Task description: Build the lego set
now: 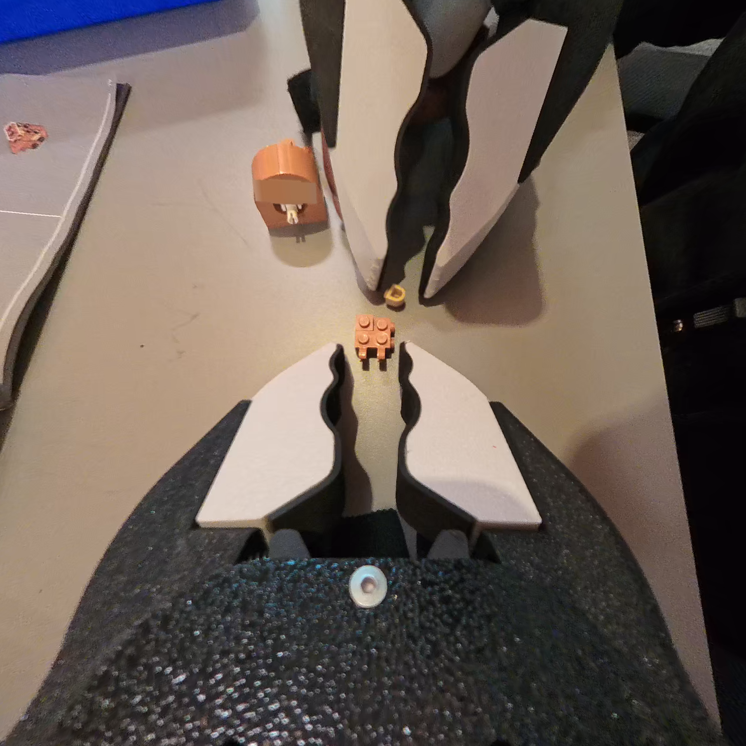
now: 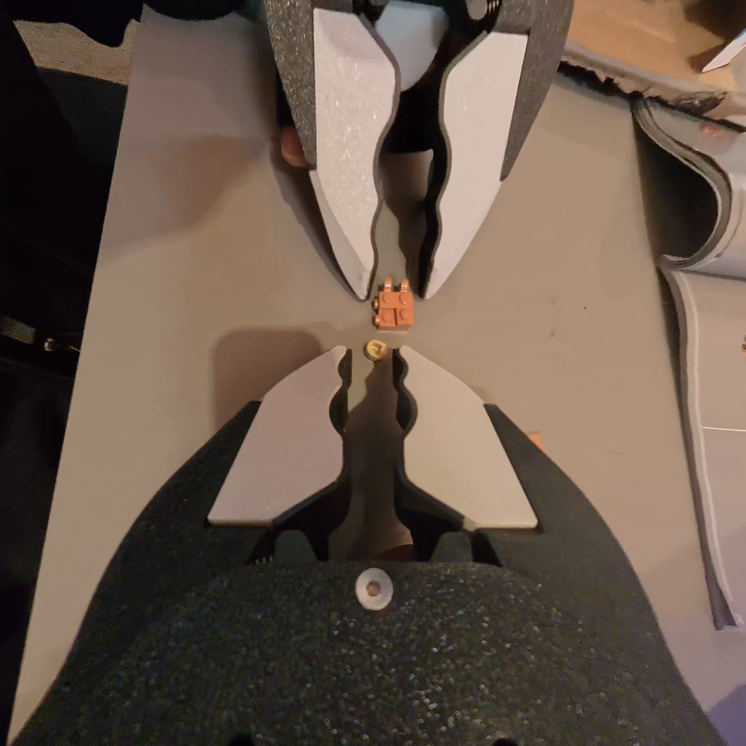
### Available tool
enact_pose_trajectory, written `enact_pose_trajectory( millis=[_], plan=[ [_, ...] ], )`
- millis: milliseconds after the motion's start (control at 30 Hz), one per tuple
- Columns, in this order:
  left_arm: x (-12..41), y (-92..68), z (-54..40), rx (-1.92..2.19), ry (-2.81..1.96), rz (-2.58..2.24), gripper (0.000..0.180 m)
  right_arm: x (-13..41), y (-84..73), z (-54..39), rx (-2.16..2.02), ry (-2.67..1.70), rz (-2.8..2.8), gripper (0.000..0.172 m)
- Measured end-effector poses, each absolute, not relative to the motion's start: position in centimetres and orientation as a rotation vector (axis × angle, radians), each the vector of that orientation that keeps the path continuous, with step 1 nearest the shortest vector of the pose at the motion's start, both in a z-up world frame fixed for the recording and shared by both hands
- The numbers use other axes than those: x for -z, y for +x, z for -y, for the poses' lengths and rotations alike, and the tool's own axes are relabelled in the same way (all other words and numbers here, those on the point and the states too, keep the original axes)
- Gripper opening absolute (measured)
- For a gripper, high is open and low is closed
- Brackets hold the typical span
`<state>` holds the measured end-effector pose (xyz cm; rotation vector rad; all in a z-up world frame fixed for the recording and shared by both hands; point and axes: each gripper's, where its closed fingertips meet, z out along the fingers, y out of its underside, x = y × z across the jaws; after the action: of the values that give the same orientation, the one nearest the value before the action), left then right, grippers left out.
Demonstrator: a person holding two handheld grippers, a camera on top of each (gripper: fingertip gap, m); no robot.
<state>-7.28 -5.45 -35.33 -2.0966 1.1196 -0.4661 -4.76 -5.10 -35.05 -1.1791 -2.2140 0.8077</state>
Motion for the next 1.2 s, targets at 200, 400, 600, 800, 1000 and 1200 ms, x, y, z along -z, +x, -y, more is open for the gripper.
enact_pose_trajectory(
  millis=[200, 400, 600, 800, 1000, 1200],
  plan=[
    [34.3, -7.6, 5.6, 0.473, -2.059, -1.038, 0.028, 34.9, -5.4, 4.6, -0.761, -1.211, 2.148, 0.009],
    [30.4, -6.4, 5.8, 0.81, -1.987, -0.636, 0.023, 30.1, -6.0, 3.3, -0.762, -0.988, 1.796, 0.009],
    [26.3, -4.8, 5.4, 1.256, -1.784, -0.309, 0.023, 25.9, -5.4, 4.3, -0.762, -0.712, 1.553, 0.009],
    [24.4, -4.3, 5.6, 1.562, -1.626, -0.154, 0.022, 24.0, -4.5, 5.8, -0.752, -0.538, 1.459, 0.009],
    [23.4, -2.6, 6.7, 1.719, -1.552, -0.175, 0.017, 23.5, -4.5, 6.4, -0.701, -0.467, 1.431, 0.009],
    [23.9, -3.1, 6.1, 1.557, -1.557, -0.193, 0.009, 24.0, -4.7, 6.0, -0.718, -0.539, 1.449, 0.01]
  ],
)
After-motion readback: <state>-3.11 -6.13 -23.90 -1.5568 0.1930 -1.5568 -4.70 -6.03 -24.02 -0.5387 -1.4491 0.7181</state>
